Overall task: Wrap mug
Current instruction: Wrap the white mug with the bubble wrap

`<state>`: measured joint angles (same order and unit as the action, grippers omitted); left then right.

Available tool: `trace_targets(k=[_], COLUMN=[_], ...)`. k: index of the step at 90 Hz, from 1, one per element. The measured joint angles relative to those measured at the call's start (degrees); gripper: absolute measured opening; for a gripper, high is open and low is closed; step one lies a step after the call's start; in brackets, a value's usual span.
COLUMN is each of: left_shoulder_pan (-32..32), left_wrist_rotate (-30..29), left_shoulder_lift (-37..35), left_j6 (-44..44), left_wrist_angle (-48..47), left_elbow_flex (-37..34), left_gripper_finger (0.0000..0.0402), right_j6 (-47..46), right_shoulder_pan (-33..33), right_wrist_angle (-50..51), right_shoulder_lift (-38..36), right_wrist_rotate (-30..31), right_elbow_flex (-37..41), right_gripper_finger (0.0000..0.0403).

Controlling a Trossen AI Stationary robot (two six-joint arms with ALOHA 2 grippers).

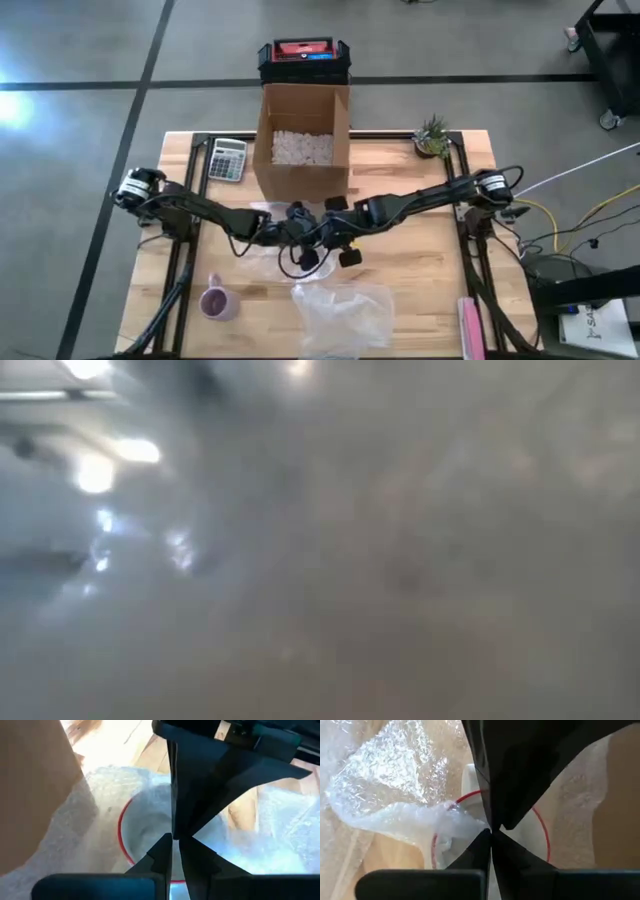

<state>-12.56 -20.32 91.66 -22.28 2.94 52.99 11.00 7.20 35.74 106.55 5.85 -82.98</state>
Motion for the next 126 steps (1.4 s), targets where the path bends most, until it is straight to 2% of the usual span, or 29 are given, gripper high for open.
trace_targets(k=[22,34,71,83,96,126], left_shoulder_pan=[0.07,0.07,-0.02,-0.02,-0.02,-0.02], left_wrist_rotate=[0.13,0.31,0.82,0.74,0.62,0.49], left_shoulder_lift=[0.2,0.2,0.13,0.04,0.04,0.07], left_j6=[0.53,0.74,0.36,0.2,0.02,-0.09], left_wrist_angle=[-0.19,-0.41,0.64,1.29,1.12,0.93], left_elbow_flex=[0.07,0.07,0.3,0.35,0.33,0.24], left_gripper_finger=[0.0022,0.0022,0.0022,0.0022,0.0022,0.0022], right_j6=[-0.48,-0.1,-0.39,-0.86,0.03,0.01], right_shoulder_pan=[-0.1,-0.1,-0.17,-0.17,-0.39,-0.43], right_wrist_angle=[-2.82,-2.67,5.24,7.69,3.64,-4.23], right_shoulder_lift=[5.21,5.65,-4.08,-4.77,-3.13,2.2], right_wrist_rotate=[-0.01,0.12,0.21,-1.11,-5.23,-5.21], right_elbow_flex=[0.03,-0.02,-0.02,0.05,1.57,3.16], right_gripper_finger=[0.0,0.0,0.0,0.0,0.0,0.0])
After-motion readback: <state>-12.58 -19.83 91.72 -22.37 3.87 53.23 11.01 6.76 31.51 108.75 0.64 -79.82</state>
